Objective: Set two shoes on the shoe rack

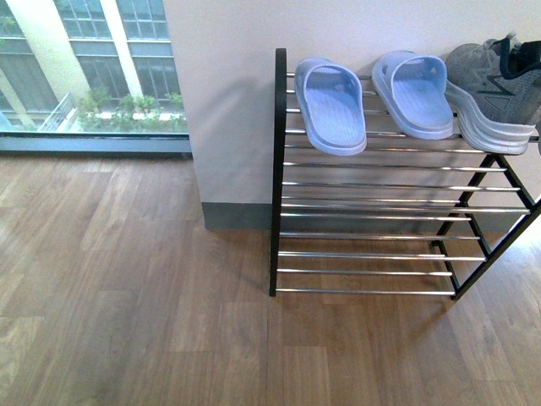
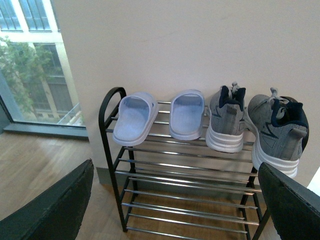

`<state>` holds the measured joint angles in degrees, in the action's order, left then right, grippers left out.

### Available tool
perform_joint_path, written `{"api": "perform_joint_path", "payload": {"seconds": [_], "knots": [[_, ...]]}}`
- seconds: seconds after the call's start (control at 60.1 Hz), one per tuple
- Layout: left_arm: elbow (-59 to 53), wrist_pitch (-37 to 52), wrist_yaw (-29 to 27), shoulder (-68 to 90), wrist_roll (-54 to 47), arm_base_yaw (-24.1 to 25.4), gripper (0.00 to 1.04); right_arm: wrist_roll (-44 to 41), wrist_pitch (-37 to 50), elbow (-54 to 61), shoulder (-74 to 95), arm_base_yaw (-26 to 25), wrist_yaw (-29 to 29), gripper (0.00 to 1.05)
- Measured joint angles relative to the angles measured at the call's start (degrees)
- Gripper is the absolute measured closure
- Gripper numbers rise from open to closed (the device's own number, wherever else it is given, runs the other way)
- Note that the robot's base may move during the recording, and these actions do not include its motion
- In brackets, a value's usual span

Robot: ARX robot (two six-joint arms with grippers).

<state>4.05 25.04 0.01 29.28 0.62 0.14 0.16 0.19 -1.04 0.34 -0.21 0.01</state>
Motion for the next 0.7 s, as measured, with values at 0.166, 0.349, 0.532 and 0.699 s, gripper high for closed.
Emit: {"api": "perform_joint_path", "payload": {"seconds": [0.166,0.349,0.532,0.699], "knots": [[-1.2,-2.9,0.0,-4.2,0.0,0.0,1.03,0.0,0.0,0.0,0.0,0.0,0.0,0.09],[-3.3,-3.7,0.0,-7.7,-0.1,0.0,1.03,0.0,0.0,0.0,0.0,0.0,0.0,0.09],[-3.3,-7.6,0.0,-11.8,0.0,0.0,1.03,0.0,0.0,0.0,0.0,0.0,0.0,0.09],[-3.3,-10.8,0.0,-15.1,0.0,0.0,1.03,0.0,0.0,0.0,0.0,0.0,0.0,0.09]]}}
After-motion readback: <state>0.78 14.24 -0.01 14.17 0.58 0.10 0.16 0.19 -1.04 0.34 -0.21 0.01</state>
